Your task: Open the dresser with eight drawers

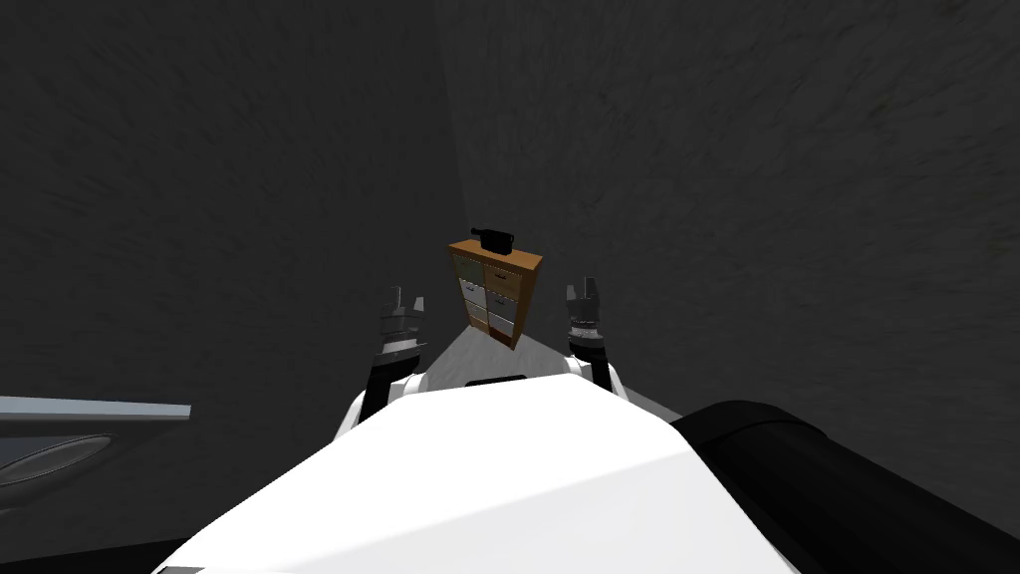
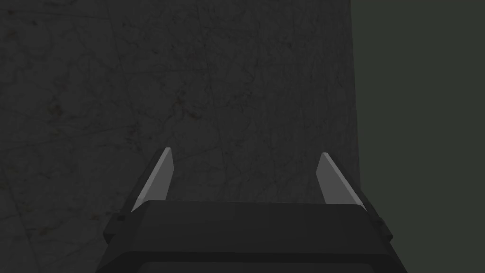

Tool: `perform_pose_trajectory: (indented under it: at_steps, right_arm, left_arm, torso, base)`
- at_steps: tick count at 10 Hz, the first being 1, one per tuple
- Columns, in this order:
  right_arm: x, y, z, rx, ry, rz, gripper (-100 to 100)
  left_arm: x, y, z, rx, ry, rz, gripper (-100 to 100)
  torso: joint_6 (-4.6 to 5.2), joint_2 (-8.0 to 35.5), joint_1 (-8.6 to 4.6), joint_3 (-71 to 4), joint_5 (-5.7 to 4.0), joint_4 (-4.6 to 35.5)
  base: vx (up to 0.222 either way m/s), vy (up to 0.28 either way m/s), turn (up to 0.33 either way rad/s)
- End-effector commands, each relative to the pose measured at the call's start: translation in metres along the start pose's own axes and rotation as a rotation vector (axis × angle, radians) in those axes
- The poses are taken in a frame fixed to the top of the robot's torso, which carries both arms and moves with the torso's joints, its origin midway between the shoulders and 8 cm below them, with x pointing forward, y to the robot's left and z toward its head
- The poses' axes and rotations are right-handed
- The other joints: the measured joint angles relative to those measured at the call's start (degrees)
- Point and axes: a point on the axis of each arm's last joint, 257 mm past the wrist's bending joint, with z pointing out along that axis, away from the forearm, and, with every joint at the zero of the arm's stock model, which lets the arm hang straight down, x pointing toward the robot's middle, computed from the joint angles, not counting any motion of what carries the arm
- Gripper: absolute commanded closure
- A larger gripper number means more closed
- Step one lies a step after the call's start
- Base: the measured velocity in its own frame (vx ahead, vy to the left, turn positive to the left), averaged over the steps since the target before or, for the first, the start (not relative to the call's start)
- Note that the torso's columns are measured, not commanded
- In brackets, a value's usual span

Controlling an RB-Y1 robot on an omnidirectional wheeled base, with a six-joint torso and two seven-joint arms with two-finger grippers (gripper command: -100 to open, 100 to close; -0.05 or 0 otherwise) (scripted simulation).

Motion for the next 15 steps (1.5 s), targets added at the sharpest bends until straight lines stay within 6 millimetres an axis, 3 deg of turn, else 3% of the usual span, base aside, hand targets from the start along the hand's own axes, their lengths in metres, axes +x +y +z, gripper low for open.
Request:
perform_pose_trajectory:
  at_steps: [1, 9, 10, 12, 15]
  right_arm:
    - [0.0, 0.0, 0.0, 0.0, 0.0, 0.0, 0]
    - [0.0, 0.0, 0.0, 0.0, 0.0, 0.0, 0]
    - [0.0, 0.0, 0.0, 0.0, 0.0, 0.0, 0]
    - [0.0, 0.0, 0.0, 0.0, 0.0, 0.0, 0]
    - [0.0, 0.0, 0.0, 0.0, 0.0, 0.0, 0]
  left_arm:
    - [0.0, 0.0, 0.0, 0.0, 0.0, 0.0, 0]
    - [0.0, 0.0, 0.0, 0.0, 0.0, 0.0, 0]
    - [0.005, 0.0, 0.003, -0.007, 0.032, 0.01, -100]
    - [0.012, 0.0, 0.009, -0.02, 0.076, 0.014, -100]
    - [0.028, 0.0, 0.023, -0.043, 0.128, -0.005, -100]
  torso:
    - [0.0, 2.32, 0.0, -4.67, 0.0, 2.35]
    - [0.0, 35.39, 0.0, -70.73, 0.0, 35.37]
    - [0.0, 39.62, 0.0, -79.19, 0.0, 39.6]
    - [0.0, 42.03, -0.02, -84.28, 0.0, 42.04]
    - [0.0, 42.25, -0.06, -84.59, -0.02, 42.27]
  base:
    - [0.0, 0.0, 0.0]
    - [0.0, 0.0, 0.0]
    - [0.012, -0.007, -0.029]
    - [0.022, -0.018, -0.042]
    - [0.036, -0.042, -0.068]
